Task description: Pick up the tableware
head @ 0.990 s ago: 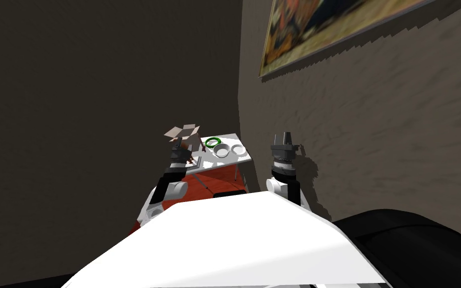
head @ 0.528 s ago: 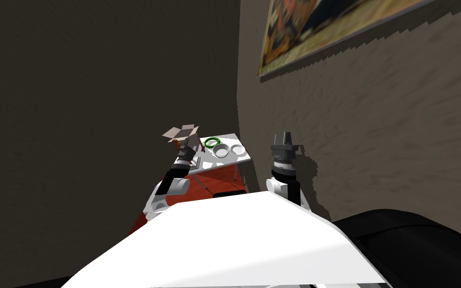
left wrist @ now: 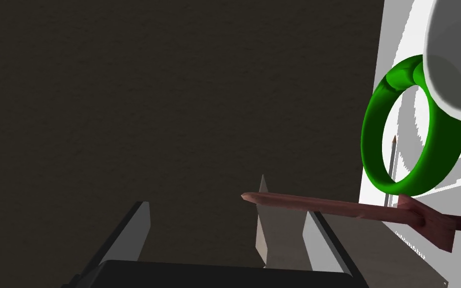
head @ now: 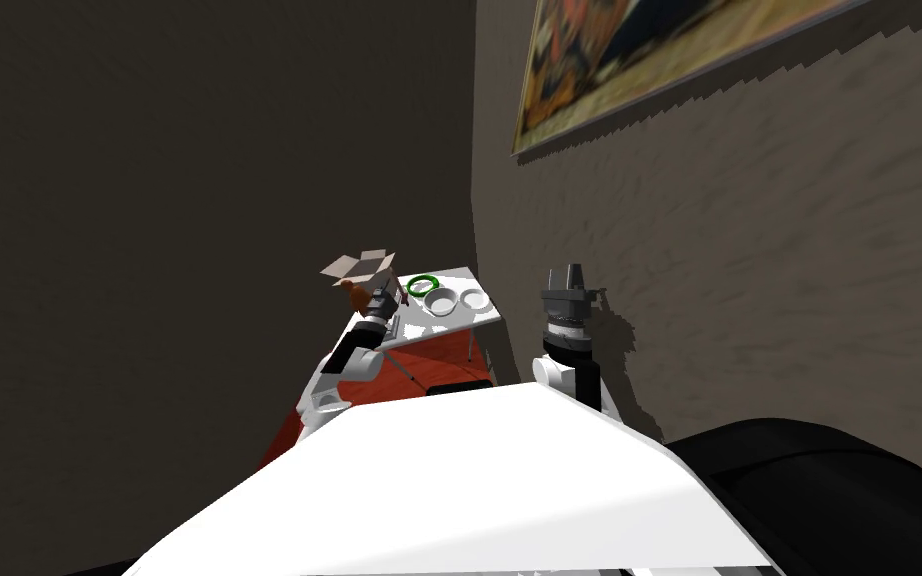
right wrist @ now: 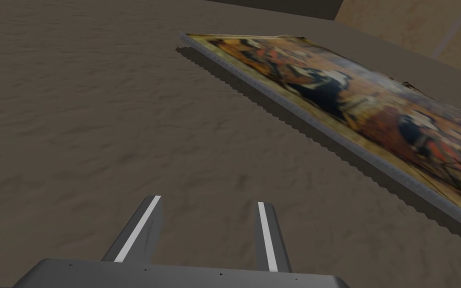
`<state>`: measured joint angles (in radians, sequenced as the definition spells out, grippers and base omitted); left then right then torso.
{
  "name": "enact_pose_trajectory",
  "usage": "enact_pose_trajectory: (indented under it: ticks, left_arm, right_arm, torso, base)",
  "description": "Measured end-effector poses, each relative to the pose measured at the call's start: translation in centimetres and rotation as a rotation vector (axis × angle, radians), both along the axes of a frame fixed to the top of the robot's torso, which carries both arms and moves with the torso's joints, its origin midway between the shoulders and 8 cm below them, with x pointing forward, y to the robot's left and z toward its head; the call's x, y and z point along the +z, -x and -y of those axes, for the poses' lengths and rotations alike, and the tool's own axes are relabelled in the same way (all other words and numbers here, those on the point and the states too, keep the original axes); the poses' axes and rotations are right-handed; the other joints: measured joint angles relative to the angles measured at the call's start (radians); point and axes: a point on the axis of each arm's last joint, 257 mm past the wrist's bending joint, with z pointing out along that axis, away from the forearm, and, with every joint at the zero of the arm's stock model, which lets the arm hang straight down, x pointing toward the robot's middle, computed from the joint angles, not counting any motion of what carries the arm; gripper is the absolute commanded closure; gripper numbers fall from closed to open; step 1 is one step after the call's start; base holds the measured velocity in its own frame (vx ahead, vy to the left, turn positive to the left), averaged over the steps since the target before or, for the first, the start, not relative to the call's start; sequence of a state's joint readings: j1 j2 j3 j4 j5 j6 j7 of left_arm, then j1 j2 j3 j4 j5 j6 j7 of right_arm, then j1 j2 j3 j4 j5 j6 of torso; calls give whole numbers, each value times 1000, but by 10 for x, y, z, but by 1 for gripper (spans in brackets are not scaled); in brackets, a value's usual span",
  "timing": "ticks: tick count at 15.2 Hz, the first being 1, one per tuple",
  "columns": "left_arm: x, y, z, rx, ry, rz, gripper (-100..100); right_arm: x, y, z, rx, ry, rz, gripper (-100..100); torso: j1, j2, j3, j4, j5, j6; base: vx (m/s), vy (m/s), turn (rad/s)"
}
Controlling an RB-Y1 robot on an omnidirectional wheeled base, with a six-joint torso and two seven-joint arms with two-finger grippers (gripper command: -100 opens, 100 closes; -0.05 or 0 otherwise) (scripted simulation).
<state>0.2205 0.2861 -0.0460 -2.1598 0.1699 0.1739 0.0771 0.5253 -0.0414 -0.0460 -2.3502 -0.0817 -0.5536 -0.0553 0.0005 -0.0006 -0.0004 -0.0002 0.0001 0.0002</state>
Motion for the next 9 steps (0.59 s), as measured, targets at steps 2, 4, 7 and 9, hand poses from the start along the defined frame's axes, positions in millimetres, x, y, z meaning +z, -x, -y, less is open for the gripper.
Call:
enact_pose_trajectory:
  ticks: [2, 4, 7, 9]
  left_arm:
    - [-7, -7, 3, -6, -6, -33, -100]
    - [-16, -13, 5, -11, -12, -70, -100]
    - [-27, -20, 10, -19, -22, -118, -100]
    - [-36, -22, 10, -19, -27, -153, -100]
  right_arm:
    - [0, 0, 0, 0, 0, 0, 0]
    - [0, 0, 0, 0, 0, 0, 0]
    - [0, 0, 0, 0, 0, 0, 0]
    - [0, 0, 0, 0, 0, 0, 0]
  torso:
    - [0, 0, 0, 0, 0, 0]
    - [0, 0, 0, 0, 0, 0]
    - [0, 0, 0, 0, 0, 0]
    - [0, 0, 0, 0, 0, 0]
  base:
    - [5, 10, -44]
    - [3, 7, -15]
    - [3, 9, -40]
    - [3, 6, -25]
